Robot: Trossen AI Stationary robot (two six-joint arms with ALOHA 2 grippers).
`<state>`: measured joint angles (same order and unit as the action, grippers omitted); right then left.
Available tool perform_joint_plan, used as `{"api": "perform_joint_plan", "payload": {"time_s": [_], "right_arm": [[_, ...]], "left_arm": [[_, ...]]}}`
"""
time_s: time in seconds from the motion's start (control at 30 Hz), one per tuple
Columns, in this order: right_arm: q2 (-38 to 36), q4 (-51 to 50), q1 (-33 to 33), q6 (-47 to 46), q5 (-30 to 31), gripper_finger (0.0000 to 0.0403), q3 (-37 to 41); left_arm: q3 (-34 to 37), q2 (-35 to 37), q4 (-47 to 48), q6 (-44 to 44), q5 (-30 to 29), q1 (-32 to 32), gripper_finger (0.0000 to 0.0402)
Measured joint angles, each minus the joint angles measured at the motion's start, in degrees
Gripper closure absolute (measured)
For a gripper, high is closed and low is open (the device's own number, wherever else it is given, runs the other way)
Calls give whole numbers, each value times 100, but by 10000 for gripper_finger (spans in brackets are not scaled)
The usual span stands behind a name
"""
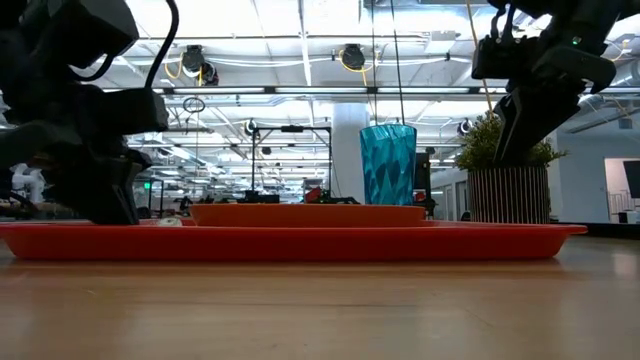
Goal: Pick and place plate/cup/fork/spoon on tray
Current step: Adjust the the yellow spoon on the orange serving tray
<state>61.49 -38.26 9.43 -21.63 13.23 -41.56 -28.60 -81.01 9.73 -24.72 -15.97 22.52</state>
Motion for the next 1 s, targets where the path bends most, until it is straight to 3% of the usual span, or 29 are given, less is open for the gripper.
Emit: {"api": "perform_joint_plan", "payload": {"time_s": [1.0], "right_arm": [[0, -96, 0, 66, 15, 250, 0]], "left_arm": [[7, 164, 83, 236, 498, 98, 376]]}}
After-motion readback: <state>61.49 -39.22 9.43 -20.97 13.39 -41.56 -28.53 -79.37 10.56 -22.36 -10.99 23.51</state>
